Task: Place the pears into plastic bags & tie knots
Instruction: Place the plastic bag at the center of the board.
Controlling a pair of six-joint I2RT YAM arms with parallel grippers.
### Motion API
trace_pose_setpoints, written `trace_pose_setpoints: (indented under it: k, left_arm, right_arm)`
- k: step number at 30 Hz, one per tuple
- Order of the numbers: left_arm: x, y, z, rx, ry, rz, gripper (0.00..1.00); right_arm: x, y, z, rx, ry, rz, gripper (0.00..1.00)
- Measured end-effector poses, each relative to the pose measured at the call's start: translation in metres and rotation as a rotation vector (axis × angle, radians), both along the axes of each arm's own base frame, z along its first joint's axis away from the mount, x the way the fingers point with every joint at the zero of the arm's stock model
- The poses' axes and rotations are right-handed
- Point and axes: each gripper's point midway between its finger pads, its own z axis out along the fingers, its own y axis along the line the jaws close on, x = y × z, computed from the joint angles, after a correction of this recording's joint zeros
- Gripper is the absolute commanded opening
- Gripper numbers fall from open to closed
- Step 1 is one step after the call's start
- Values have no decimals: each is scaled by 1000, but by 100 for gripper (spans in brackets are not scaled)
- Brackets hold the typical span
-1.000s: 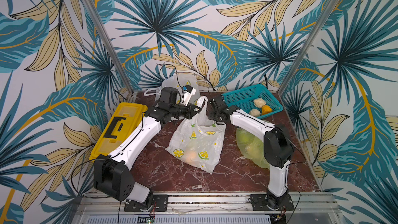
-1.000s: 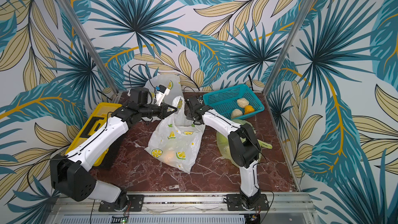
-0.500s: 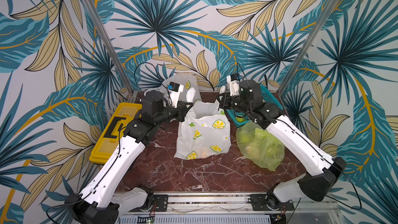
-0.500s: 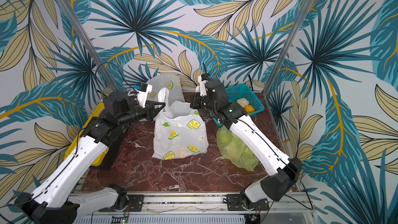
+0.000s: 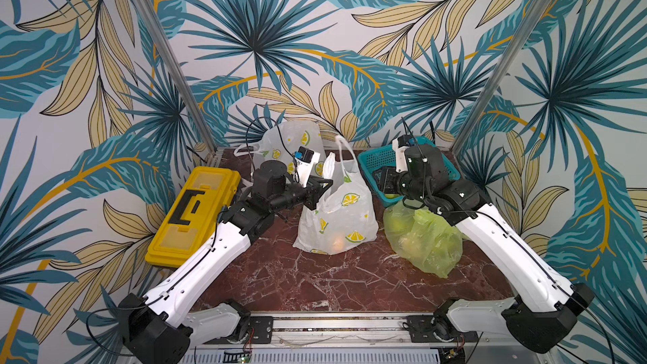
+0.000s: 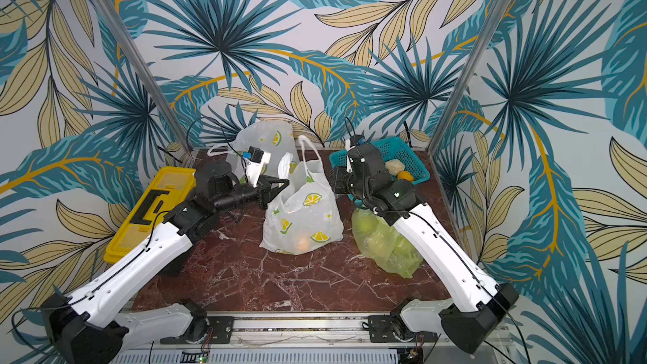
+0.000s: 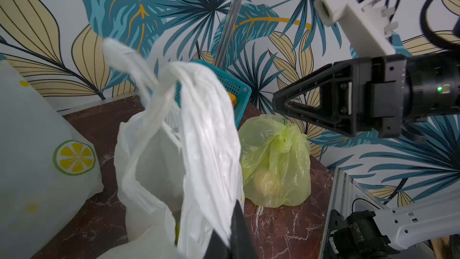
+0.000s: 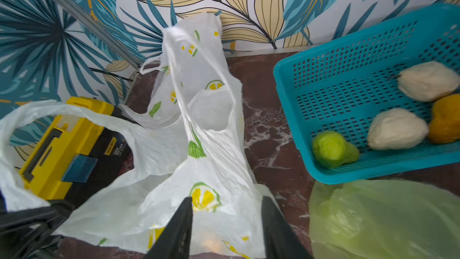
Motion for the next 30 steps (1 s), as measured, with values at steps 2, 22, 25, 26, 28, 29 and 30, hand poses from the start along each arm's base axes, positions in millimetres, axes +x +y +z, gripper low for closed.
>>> trace_pose_setpoints:
  k: [2, 22, 25, 26, 28, 29, 30]
  left_arm:
    - [0, -2, -1, 0, -3, -13, 0]
    - [-1, -4, -22, 33, -13, -39, 0]
    - [2, 0, -26, 38, -8, -27, 0]
    - [3, 2, -27, 39, -6, -22, 0]
    - [5, 5, -27, 39, -5, -15, 0]
    - [6, 6, -27, 39, -5, -12, 0]
    - [6, 6, -27, 38, -5, -12, 0]
  right_arm:
    - [-6, 1, 24, 27, -28, 6, 61]
    - [6, 137, 10, 355, 144, 250, 68]
    - [7, 136, 22, 366, 117, 250, 68]
    - [7, 135, 25, 366, 109, 247, 68]
    - [7, 134, 29, 364, 106, 246, 68]
    - [7, 134, 30, 362, 106, 243, 67]
    - [9, 135, 30, 361, 107, 243, 66]
